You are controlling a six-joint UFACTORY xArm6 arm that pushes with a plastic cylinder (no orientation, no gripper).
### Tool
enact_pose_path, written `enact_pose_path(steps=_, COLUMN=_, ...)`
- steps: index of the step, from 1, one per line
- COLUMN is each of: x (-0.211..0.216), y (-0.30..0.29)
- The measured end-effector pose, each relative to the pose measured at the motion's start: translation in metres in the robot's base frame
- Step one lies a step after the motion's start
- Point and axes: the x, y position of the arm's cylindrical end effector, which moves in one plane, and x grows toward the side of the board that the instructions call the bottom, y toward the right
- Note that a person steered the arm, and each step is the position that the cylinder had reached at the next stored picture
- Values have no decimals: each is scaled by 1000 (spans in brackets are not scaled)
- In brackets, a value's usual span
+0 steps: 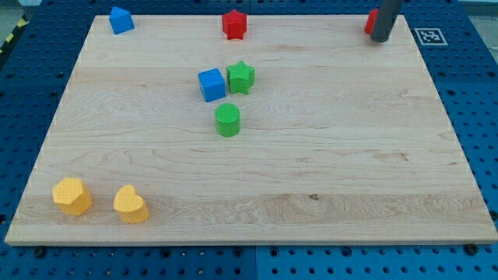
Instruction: Slide the green star towards the center left
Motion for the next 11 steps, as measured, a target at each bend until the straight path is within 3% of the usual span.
enact_pose_path(steps=2, x=75, y=-58)
enact_pose_path(steps=5, x=86, y=-80)
enact_pose_path(steps=8, x=92, y=-255)
enact_pose_path(steps=11, x=92, y=-384)
